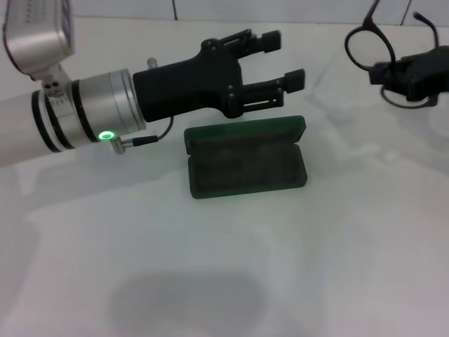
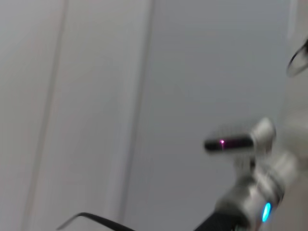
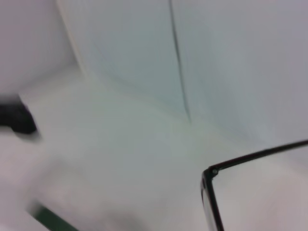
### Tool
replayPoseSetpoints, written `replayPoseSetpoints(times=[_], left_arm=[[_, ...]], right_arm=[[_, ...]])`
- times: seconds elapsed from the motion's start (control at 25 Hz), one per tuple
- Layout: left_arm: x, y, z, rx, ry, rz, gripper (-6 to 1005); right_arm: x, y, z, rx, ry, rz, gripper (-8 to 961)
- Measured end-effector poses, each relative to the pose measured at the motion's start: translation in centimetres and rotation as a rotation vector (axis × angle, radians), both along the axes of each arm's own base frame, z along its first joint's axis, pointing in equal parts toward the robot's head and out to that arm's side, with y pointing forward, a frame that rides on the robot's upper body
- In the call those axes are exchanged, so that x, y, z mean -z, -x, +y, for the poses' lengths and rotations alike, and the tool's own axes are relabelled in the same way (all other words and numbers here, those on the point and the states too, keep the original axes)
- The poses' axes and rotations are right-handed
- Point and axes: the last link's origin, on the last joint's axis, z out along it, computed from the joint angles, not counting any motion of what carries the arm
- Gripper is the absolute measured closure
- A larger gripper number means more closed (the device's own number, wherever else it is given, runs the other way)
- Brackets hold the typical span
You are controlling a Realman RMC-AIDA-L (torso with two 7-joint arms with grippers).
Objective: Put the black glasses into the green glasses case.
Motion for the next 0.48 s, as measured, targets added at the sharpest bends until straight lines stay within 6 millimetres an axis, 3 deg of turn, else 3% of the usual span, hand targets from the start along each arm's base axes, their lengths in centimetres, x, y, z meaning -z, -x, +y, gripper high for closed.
replayPoseSetpoints(times=[0.24,0.48], left_arm=[[-1.8,-2.8,0.7,0.014,0.178,-0.085,199],[-2.1,-5.3,1.6,0.028,0.289,-0.073,199]], right_arm=[[1.6,-1.3,-3.3,-0.418,-0.138,0.185,859],[3.5,-1.6,-4.5,-0.571,-0.14,0.121,858]])
